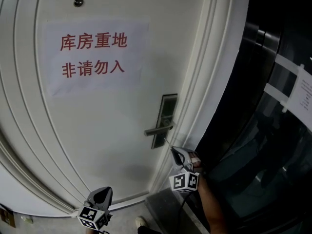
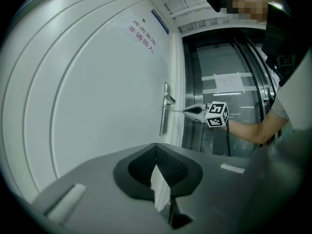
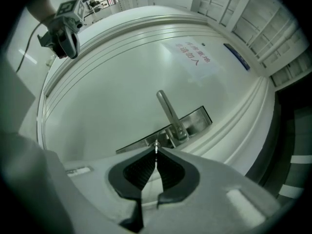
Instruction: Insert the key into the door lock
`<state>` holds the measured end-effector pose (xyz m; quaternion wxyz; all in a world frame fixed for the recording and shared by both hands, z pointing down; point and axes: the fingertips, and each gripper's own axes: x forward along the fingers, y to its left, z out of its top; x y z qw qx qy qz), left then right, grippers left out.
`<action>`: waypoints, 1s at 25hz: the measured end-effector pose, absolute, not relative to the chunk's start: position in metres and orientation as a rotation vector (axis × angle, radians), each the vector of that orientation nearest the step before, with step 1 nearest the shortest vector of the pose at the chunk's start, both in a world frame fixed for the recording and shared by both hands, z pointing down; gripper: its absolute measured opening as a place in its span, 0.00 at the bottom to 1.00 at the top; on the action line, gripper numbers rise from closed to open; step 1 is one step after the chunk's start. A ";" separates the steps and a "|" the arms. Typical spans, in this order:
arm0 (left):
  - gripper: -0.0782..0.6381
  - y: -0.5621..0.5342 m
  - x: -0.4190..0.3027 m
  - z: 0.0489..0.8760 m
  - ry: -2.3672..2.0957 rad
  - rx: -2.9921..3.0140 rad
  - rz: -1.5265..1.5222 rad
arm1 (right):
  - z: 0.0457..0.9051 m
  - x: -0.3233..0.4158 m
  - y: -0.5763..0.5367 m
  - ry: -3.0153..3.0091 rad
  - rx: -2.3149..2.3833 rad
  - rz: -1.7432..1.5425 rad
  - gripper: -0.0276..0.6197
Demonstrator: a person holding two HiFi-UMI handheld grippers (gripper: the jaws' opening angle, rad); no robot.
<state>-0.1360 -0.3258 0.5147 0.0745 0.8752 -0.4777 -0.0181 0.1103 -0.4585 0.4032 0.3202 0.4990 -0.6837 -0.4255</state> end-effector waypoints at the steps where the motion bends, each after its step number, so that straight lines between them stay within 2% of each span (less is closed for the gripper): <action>1: 0.11 -0.327 -0.137 0.514 -1.434 2.620 -0.063 | 0.403 0.111 -0.462 -1.793 1.311 -1.116 0.06; 25: 0.11 -0.347 -0.143 0.516 -1.488 2.577 -0.081 | 0.412 0.110 -0.506 -1.750 1.248 -1.141 0.06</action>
